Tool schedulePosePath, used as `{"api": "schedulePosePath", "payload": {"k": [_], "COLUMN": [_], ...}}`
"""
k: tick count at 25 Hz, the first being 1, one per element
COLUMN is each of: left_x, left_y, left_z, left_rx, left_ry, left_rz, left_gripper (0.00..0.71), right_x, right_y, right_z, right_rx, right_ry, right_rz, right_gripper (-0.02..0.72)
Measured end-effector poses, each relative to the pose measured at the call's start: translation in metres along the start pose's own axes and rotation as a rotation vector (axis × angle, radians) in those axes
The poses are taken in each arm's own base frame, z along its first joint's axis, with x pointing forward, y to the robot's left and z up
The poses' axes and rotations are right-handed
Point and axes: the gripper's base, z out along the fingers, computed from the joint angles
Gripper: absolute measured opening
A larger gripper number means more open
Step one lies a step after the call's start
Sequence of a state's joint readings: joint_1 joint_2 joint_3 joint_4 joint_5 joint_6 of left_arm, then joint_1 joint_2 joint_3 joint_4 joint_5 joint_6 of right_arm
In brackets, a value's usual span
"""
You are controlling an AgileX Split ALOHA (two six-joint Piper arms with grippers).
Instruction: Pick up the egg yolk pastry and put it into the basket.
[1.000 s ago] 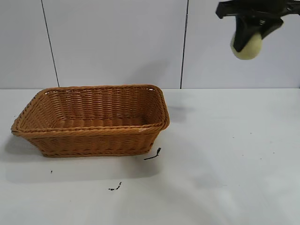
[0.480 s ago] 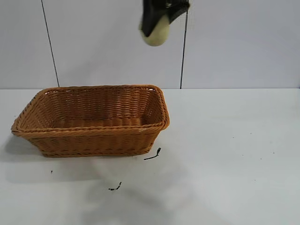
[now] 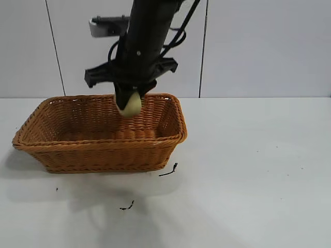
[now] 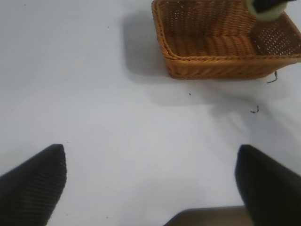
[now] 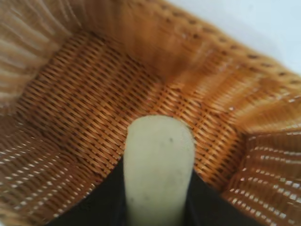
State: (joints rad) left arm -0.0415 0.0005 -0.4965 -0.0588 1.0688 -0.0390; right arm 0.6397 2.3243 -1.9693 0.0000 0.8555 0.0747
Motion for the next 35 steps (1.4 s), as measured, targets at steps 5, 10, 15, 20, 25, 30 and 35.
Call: {"api": "schedulePosePath", "payload": {"k": [5,10,15,20,25,30,35], "left_x": [0.0,0.0,0.0,0.0,0.0,0.0,0.0], "left_y": [0.0,0.0,0.0,0.0,0.0,0.0,0.0], "left_z": [0.0,0.0,0.0,0.0,0.0,0.0,0.0], "left_rx": [0.0,0.0,0.0,0.0,0.0,0.0,0.0], "left_ry": [0.0,0.0,0.0,0.0,0.0,0.0,0.0], "left_rz": [0.0,0.0,0.0,0.0,0.0,0.0,0.0], "left_gripper": [0.695,0.695,0.695,0.695,0.695,0.695,0.695], "right_x": [0.007,0.001,-0.022,-0.05,-0.052,-0.033,-0.008], "right_y": [0.0,0.0,0.001,-0.022,-0.09,-0.171,-0.241], "right_z": [0.024,0.019,-0.022,-0.078,-0.093,-0.102,-0.115], "right_rx": [-0.002,-0.005,-0.002,0.029,0.11,0.196,0.261], "right_ry": [0.027,0.008,-0.027,-0.119,-0.131,-0.063,-0.036], "right_rz": [0.005,0.006,0.001,0.03,0.129,0.222,0.335], "right_gripper": [0.205,0.537,0.676,0.685,0.685,0.685,0.685]}}
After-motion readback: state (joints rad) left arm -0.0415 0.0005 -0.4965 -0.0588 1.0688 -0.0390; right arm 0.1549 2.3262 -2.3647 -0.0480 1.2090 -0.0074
